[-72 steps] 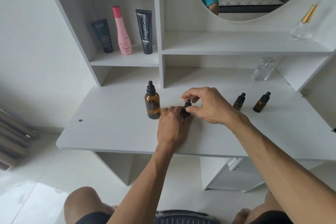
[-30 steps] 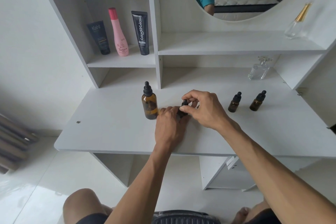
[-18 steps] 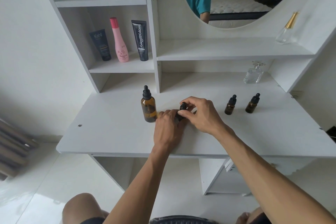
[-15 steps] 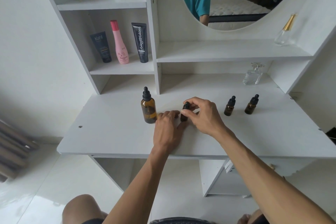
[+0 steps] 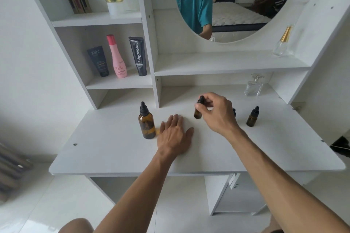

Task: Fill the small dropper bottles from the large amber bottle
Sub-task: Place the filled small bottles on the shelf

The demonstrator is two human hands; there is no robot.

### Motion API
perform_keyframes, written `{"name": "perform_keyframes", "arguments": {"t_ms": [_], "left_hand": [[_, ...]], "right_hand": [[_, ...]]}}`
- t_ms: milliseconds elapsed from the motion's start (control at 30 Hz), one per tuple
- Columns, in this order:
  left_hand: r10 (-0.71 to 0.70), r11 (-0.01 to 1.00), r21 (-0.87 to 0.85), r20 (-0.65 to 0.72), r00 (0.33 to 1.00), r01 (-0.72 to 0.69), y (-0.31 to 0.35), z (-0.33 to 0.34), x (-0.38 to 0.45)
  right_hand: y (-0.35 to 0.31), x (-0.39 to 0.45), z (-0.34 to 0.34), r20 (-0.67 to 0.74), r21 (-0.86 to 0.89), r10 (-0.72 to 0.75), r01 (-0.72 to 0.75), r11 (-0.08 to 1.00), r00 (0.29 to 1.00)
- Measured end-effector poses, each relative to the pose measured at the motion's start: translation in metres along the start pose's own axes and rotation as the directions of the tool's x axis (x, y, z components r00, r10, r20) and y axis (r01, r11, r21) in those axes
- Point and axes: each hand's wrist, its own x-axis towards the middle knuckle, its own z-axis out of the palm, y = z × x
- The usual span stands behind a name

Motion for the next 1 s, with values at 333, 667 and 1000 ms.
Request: {"name": "perform_keyframes", "arguments": {"t_ms": [333,667,1000], "left_hand": [[-0.033,0.996,0.088,0.041,0.999,0.029,-0.005,0.008,0.012],[-0.037,0.995,0.093,0.018,0.999,0.035,-0.004,0.009,0.013],[-0.032,0.996,0.082,0.001,0.999,0.032,-0.005,0.011,0.013]], "right_hand": [[-0.078,0.099,-0.003,-0.152,0.008,-0.253,0.257,0.966,0.956],[-0.101,0.149,0.04,-0.056,-0.013,-0.267,0.266,0.964,0.962],[-0.094,0.151,0.054,0.029,-0.037,-0.239,0.24,0.97,0.971]]}}
